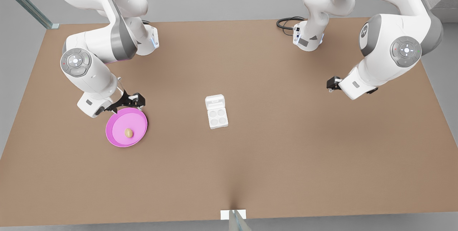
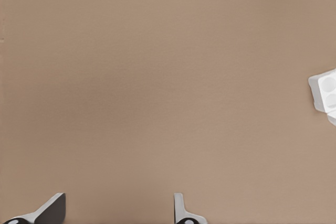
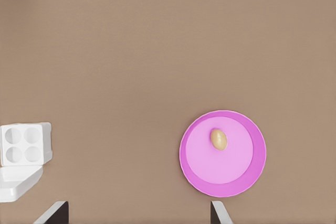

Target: Pack egg into the box and close the box lid

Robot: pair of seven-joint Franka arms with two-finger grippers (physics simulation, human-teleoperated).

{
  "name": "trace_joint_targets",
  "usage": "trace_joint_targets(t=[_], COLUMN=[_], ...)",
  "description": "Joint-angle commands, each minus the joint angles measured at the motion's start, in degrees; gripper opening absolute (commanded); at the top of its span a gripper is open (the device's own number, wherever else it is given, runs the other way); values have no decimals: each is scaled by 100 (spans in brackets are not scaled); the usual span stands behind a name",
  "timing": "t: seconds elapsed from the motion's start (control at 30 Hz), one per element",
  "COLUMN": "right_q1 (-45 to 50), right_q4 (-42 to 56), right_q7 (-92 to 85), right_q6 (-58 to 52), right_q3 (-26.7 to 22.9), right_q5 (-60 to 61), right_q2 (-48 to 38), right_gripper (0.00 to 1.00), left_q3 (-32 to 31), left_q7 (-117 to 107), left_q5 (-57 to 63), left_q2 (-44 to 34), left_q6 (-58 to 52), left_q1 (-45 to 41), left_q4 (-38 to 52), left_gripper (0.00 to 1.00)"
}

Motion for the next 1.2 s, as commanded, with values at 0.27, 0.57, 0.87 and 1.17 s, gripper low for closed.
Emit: trace_joint_targets(t=[0.27,0.57,0.87,1.17], right_q1=[-387,-941,-1310,-1310], right_q4=[-23,-771,-1579,-2387], right_q7=[-1209,-796,-1622,-1437], right_q6=[105,2285,4746,4746], right_q3=[-23,-23,-23,39], right_q5=[-15,-682,-1474,-1457], right_q2=[1048,2094,2481,2094], right_gripper=[100,100,100,100], left_q3=[3,3,3,3], left_q7=[60,60,60,60], left_q5=[-2,16,16,16], left_q2=[30,74,83,83], left_q6=[120,147,147,147], left_q1=[0,9,9,0], left_q4=[3,3,3,3], left_gripper=[100,100,100,100])
